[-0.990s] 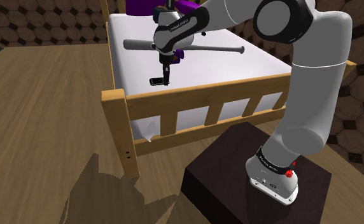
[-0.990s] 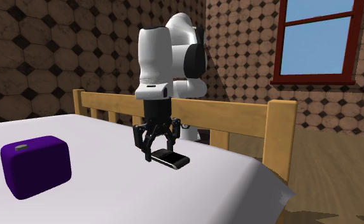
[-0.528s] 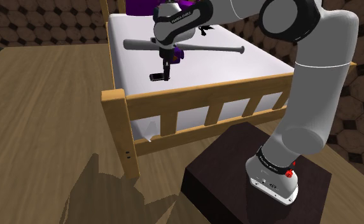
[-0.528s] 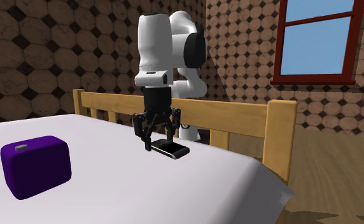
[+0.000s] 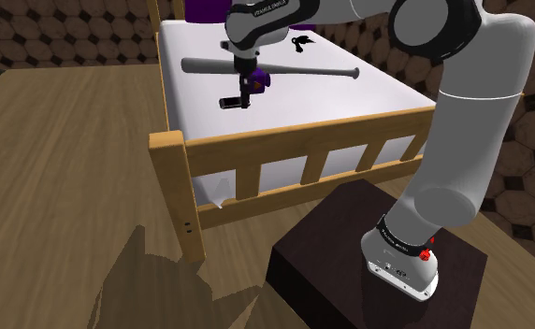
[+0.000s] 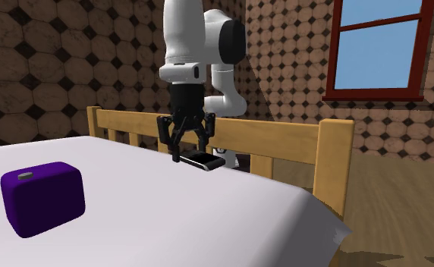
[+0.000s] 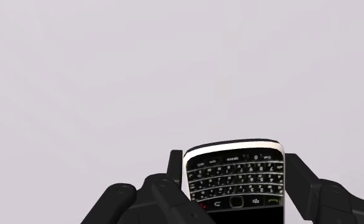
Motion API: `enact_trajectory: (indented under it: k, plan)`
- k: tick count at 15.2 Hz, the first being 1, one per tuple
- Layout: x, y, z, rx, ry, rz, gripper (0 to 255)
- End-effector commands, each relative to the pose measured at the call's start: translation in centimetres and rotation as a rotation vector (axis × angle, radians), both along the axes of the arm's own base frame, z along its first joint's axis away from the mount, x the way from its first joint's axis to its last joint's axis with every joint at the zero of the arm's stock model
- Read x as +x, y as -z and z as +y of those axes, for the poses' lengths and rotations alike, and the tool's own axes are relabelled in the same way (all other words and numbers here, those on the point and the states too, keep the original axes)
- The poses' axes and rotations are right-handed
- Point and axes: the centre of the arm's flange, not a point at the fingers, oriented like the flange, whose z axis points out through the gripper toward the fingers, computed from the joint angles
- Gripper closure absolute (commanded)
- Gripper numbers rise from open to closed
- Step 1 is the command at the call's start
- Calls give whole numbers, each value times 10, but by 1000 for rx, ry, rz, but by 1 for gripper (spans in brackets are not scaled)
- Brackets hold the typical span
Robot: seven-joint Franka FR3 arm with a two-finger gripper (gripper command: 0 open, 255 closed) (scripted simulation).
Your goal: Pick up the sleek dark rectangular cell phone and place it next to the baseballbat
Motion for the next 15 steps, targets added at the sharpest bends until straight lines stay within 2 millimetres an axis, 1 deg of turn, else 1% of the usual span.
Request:
enact_trajectory:
  k: [1, 13, 15]
  plan:
    - [0, -12, 0, 0, 0, 0, 255]
    - [0, -74, 0, 0, 0, 0, 255]
    - [-10, -74, -24, 0, 0, 0, 255]
